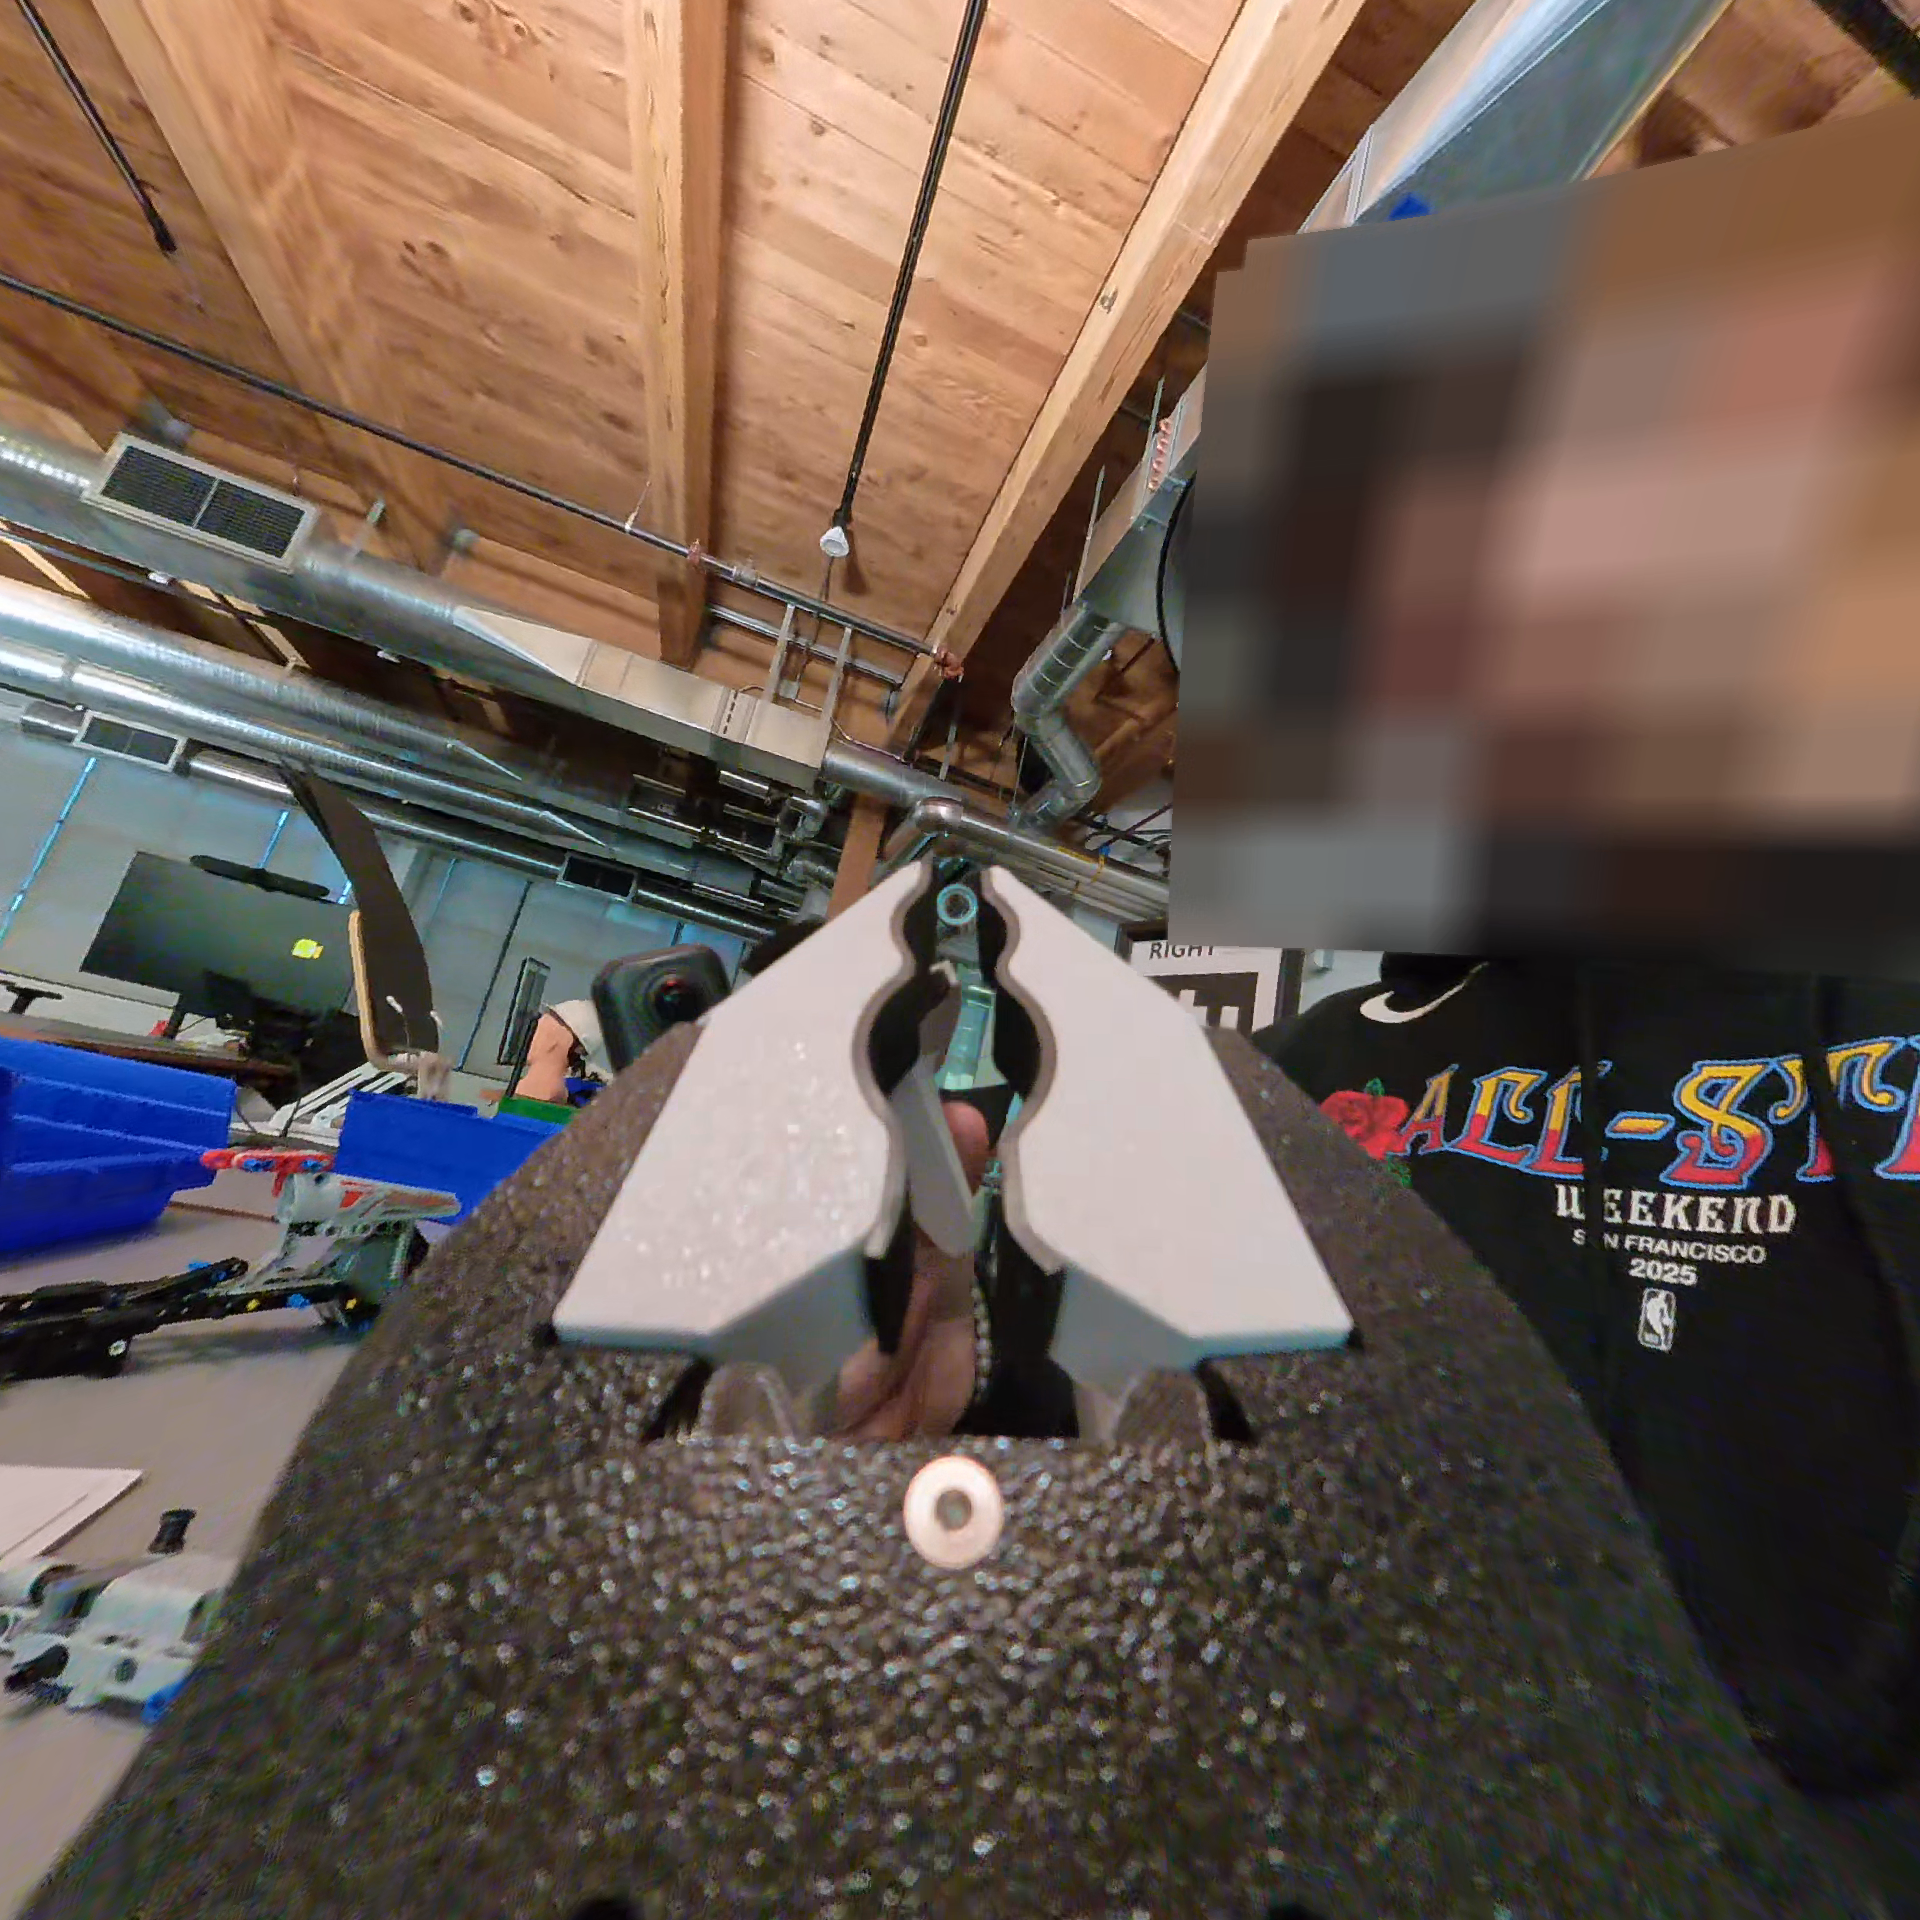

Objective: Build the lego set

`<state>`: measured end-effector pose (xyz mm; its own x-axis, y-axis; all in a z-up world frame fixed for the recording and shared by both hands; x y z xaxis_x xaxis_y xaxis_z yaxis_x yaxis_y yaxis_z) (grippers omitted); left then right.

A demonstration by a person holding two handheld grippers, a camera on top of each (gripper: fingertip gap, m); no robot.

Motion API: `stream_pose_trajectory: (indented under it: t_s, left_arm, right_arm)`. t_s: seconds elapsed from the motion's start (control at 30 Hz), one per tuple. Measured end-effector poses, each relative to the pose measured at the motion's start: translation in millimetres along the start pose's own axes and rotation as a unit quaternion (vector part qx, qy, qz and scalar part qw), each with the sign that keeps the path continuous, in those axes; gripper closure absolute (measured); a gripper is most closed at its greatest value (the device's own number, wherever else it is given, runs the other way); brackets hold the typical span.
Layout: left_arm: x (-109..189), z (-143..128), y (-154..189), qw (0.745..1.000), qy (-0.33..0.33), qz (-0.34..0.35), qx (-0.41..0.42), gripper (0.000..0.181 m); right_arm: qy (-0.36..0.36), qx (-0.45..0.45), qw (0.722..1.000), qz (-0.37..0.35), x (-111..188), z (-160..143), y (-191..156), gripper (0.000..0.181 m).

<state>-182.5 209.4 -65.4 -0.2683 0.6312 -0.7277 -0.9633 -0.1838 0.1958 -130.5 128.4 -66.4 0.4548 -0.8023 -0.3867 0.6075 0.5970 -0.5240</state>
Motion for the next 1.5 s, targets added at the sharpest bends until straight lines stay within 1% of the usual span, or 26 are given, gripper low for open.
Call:
stream_pose_trajectory:
  t_s: [0.07,0.17,0.3,0.43,0.53,0.6,0.67,0.73,0.8,0.83,0.9,0.97,1.13,1.2,1.27,1.33,1.37,1.43,1.5]
  left_arm:
    - [0.1,-0.2,0.2,1.000,-0.001,-0.003,0.002,0.177]
    - [-0.1,-1.2,0.3,1.000,0.003,-0.011,0.016,0.177]
    - [-0.6,-5.9,0.0,1.000,-0.007,-0.016,0.024,0.178]
    - [0.5,-6.1,-1.1,1.000,-0.012,-0.012,0.024,0.177]
    - [-0.1,-5.2,-1.3,1.000,-0.012,-0.004,0.013,0.177]
    - [-0.3,-4.0,-2.0,1.000,-0.006,0.002,0.014,0.178]
    - [-0.7,-1.7,-2.9,1.000,0.010,0.006,0.027,0.177]
    - [-0.8,-1.5,-5.7,0.999,0.021,0.015,0.047,0.177]
    - [-1.5,-4.3,-7.4,0.998,0.021,0.017,0.059,0.177]
    - [-2.0,-5.5,-7.5,0.998,0.021,0.016,0.061,0.177]
    - [-3.0,-6.7,-8.0,0.997,0.025,0.017,0.068,0.178]
    - [-3.8,-7.4,-7.8,0.997,0.022,0.019,0.068,0.178]
    - [-4.4,-7.5,-8.4,0.998,0.002,0.035,0.048,0.177]
    - [-2.1,-8.4,-10.0,0.998,-0.008,0.045,0.035,0.177]
    - [0.2,-8.6,-12.2,0.998,-0.029,0.060,0.013,0.177]
    - [4.4,-7.6,-13.5,0.992,-0.080,0.085,-0.038,0.177]
    - [7.0,-6.2,-13.0,0.986,-0.115,0.099,-0.077,0.176]
    - [12.1,-1.7,-11.0,0.961,-0.188,0.126,-0.158,0.177]
    - [16.4,2.0,-7.1,0.925,-0.264,0.140,-0.234,0.176]
  right_arm:
    - [0.001,-0.010,1.000,0.003,-0.6,-1.7,1.3,0.162]
    - [0.022,-0.039,0.998,0.036,-2.5,-2.1,-0.3,0.161]
    - [0.030,-0.061,0.996,0.063,-5.1,-5.4,0.1,0.161]
    - [0.037,-0.060,0.994,0.079,-5.2,-4.9,-2.2,0.169]
    - [0.038,-0.025,0.996,0.072,-5.1,-4.4,-3.1,0.169]
    - [0.037,0.035,0.998,0.045,-4.4,-3.0,-3.8,0.171]
    - [0.029,0.115,0.993,0.006,-3.6,-1.8,-5.1,0.176]
    - [0.016,0.205,0.977,-0.048,-3.0,-0.9,-5.4,0.173]
    - [0.006,0.289,0.953,-0.091,-2.7,-0.2,-7.5,0.169]
    - [0.006,0.321,0.941,-0.108,-2.8,0.6,-9.1,0.167]
    - [-0.003,0.373,0.918,-0.134,-3.1,0.5,-11.8,0.170]
    - [-0.017,0.411,0.900,-0.142,-4.0,-0.9,-15.3,0.177]
    - [-0.038,0.478,0.860,-0.176,-3.9,-1.6,-18.0,0.178]
    - [-0.061,0.499,0.843,-0.193,-3.5,-2.9,-17.0,0.178]
    - [-0.086,0.504,0.834,-0.208,-2.6,-2.5,-15.1,0.178]
    - [-0.112,0.504,0.827,-0.224,-1.8,-3.9,-10.6,0.178]
    - [-0.125,0.496,0.829,-0.227,-1.7,-5.0,-8.1,0.179]
    - [-0.147,0.478,0.835,-0.229,-1.0,-7.3,-2.5,0.179]
    - [-0.170,0.467,0.839,-0.222,-0.5,-11.2,2.1,0.178]
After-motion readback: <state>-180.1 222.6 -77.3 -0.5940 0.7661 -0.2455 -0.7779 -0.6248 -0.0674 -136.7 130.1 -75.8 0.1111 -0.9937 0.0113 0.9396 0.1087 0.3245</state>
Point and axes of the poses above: each gripper's, where its closed fingertips meet, x back along the fingers, z out of its top, y = z × x across the jaws, the point moved 6 cm from there along x, back along the fingers, and after that the axes turned 1 degree about -x, right-handed, at the moved point
